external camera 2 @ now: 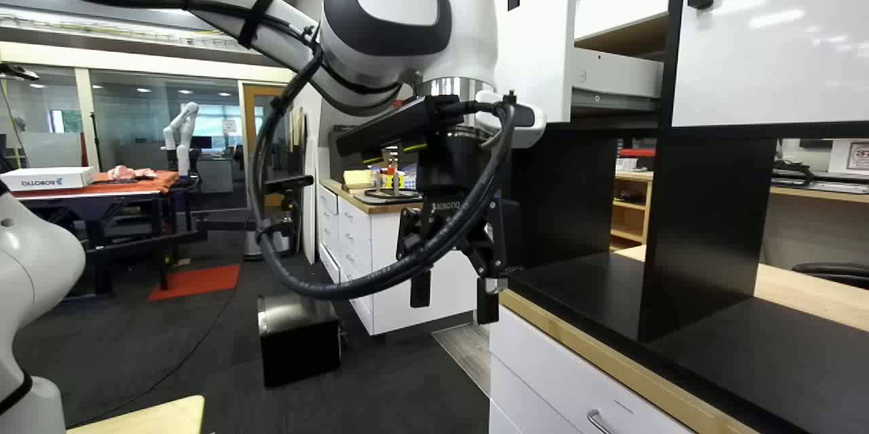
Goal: Close the open drawer on the cabinet
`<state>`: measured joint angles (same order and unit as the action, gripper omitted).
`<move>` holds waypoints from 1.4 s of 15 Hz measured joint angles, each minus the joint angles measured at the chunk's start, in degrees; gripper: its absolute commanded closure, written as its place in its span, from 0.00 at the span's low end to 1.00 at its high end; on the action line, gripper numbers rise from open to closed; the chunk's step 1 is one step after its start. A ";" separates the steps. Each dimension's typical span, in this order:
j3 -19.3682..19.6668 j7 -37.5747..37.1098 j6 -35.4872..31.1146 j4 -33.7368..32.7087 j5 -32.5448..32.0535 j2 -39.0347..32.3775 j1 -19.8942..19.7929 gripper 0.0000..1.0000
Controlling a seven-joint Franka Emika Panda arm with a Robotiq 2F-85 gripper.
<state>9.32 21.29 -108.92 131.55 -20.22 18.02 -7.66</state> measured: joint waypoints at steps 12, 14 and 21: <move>0.00 0.00 -0.01 0.00 0.00 0.00 0.00 0.00; 0.00 0.00 -0.01 0.00 0.00 -0.02 0.04 0.00; -0.35 0.00 -0.16 -1.08 1.47 0.27 1.10 0.00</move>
<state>8.98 21.29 -109.07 130.47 -18.75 18.29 -6.56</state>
